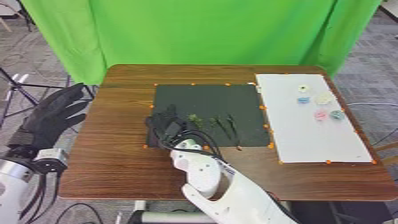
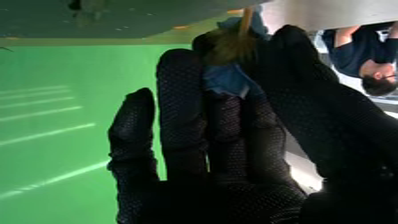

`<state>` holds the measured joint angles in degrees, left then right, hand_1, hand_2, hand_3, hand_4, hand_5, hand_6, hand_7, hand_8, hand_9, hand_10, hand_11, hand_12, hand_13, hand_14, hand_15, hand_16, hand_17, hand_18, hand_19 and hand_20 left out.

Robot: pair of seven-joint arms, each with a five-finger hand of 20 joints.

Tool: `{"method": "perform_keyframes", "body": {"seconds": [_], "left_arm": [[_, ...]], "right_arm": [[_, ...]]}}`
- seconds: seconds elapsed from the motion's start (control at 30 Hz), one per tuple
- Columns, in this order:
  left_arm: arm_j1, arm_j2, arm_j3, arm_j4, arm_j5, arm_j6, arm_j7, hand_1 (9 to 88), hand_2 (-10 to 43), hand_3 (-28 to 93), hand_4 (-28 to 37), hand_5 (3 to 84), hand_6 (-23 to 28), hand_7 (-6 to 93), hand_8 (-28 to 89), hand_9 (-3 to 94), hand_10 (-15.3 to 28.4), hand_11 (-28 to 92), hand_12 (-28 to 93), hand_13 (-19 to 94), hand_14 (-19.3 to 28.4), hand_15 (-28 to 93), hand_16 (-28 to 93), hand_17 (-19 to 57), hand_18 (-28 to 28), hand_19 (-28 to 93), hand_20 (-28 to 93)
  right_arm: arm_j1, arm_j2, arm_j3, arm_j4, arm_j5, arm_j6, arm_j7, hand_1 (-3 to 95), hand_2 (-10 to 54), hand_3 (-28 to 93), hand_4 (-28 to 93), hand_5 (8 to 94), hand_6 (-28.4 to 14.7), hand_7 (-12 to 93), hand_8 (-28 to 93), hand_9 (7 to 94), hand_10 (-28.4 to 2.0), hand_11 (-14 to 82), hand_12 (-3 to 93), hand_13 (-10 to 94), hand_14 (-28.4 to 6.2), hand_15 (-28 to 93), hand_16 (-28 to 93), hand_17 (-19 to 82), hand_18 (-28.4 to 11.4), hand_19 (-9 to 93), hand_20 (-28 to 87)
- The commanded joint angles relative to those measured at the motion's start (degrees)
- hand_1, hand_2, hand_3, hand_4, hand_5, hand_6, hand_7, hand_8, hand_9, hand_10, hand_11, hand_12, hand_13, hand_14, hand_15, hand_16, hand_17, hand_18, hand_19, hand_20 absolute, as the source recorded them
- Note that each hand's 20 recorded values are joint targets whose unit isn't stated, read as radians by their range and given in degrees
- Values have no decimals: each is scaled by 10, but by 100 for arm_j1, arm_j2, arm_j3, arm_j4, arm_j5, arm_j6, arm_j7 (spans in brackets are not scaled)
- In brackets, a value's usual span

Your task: Arrange flowers

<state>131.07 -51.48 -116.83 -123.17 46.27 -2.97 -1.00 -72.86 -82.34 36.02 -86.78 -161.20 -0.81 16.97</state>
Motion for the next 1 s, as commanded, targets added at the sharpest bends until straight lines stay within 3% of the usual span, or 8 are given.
{"method": "perform_keyframes", "body": {"seconds": [0.03,0.37,0.53,0.63,0.77,0.83,1.0], "left_arm": [[5,-51,0,4,49,-65,-73,240,-56,695,-275,193,4,234,-118,173,84,95,226,123,119,183,67,-111,183,349,97],[62,-103,-7,-36,78,-42,-50,243,-58,693,-273,191,4,235,-118,173,84,95,226,123,118,185,67,-109,181,347,96],[212,-187,-90,-95,90,-2,20,244,-57,692,-272,191,3,236,-119,173,84,95,227,123,118,184,67,-109,182,346,97],[333,-297,-165,-151,115,40,154,244,-58,694,-273,191,3,236,-119,173,84,96,227,123,118,185,67,-110,182,347,97],[653,-555,-346,-295,157,185,414,243,-58,694,-273,191,3,237,-119,172,84,96,227,123,118,185,66,-109,181,347,97],[749,-652,-382,-345,161,228,469,244,-57,693,-274,191,3,237,-119,172,84,96,226,123,119,187,67,-110,181,347,98],[833,-767,-405,-370,164,229,494,243,-57,695,-274,192,4,237,-119,173,84,97,226,123,119,188,66,-111,183,349,98]], "right_arm": [[-4,-29,64,-91,-25,-299,77,389,-95,862,-283,541,13,380,-183,572,-88,308,236,504,-77,679,256,173,-180,760,534],[-36,-30,104,-260,183,-622,72,339,-95,866,-283,483,-10,342,-180,505,-106,255,222,451,-85,684,236,147,-186,750,536],[-56,-27,158,-415,184,-851,118,330,-95,868,-283,463,-20,325,-173,483,-112,233,216,433,-91,677,225,136,-187,745,536],[-39,52,318,-720,366,-1074,178,318,-95,865,-283,447,-33,302,-159,457,-122,213,214,414,-97,675,211,128,-189,743,537],[-14,375,783,-1328,985,-1097,112,296,-95,861,-283,410,-50,280,-145,421,-134,201,219,392,-105,665,198,115,-191,740,538],[-8,722,1112,-1610,1324,-788,262,288,-95,858,-283,392,-54,272,-138,406,-141,196,222,384,-110,657,192,111,-192,737,537],[-178,1687,2024,-1745,1674,-418,765,290,-95,862,-283,360,-52,268,-128,375,-152,199,233,368,-114,604,169,109,-191,731,531]]}}
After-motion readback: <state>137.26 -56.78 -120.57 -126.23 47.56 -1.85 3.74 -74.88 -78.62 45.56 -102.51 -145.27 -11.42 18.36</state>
